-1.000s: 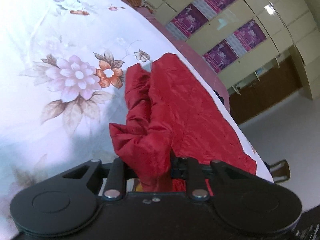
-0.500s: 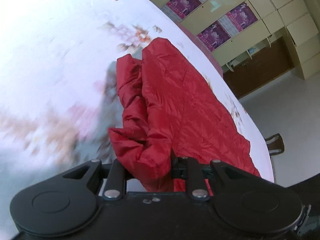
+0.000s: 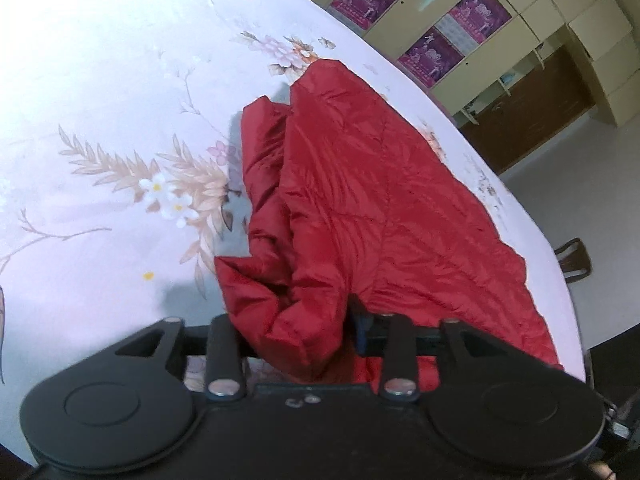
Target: Fold large clothes
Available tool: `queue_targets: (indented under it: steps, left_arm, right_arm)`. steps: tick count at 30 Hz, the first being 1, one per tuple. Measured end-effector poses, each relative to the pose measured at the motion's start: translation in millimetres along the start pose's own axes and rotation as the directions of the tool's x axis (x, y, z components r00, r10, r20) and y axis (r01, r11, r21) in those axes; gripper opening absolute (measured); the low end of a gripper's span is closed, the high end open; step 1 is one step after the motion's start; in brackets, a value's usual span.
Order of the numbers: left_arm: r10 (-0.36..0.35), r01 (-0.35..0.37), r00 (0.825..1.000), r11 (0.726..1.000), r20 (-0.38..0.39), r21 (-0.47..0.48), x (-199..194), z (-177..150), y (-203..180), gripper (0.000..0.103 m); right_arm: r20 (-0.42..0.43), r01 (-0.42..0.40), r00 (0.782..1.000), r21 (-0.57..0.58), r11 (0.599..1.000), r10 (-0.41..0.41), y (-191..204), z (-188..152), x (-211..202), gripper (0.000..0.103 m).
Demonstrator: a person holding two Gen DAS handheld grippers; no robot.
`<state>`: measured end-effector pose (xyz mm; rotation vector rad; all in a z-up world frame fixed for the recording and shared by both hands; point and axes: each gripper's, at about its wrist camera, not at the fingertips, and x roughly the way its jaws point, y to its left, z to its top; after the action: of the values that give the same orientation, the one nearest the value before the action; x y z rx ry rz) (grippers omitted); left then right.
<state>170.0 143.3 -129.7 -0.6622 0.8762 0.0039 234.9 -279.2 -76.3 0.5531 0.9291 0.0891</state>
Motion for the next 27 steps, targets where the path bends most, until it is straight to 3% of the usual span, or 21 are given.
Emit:
queue_targets:
  steps: [2,7,11,15,21,26,27]
  left_arm:
    - [0.003,-0.003,1.000,1.000,0.003,-0.016,1,-2,0,0.066]
    - [0.001,-0.001,1.000,1.000,0.026,-0.001,4,-10,-4,0.077]
    - [-0.006,0.007,0.999,1.000,0.043,-0.021,4,-14,0,0.079]
    - [-0.009,0.010,0.998,1.000,0.063,-0.026,7,-15,0,0.079]
    - [-0.018,0.021,0.996,0.999,0.090,-0.037,11,-11,1,0.077]
    - [-0.032,0.038,0.994,0.997,0.104,-0.061,11,-9,8,0.068]
    - [-0.036,0.044,0.994,0.997,0.104,-0.067,11,-8,9,0.067]
  right_arm:
    - [0.030,0.023,0.999,-0.015,1.000,-0.023,-6,-4,-13,0.068]
    - [0.137,0.119,0.985,-0.073,0.990,-0.109,-5,-10,-43,0.069]
    - [0.231,0.179,0.962,-0.138,0.974,-0.145,8,-4,-58,0.069]
    - [0.258,0.169,0.960,-0.228,0.959,-0.107,36,3,-57,0.069]
    - [0.209,0.096,0.978,-0.354,0.930,-0.021,88,-2,-18,0.069]
    - [0.157,0.037,0.987,-0.426,0.904,0.033,129,-9,27,0.068]
    - [0.153,0.034,0.988,-0.444,0.896,0.039,138,-10,35,0.064]
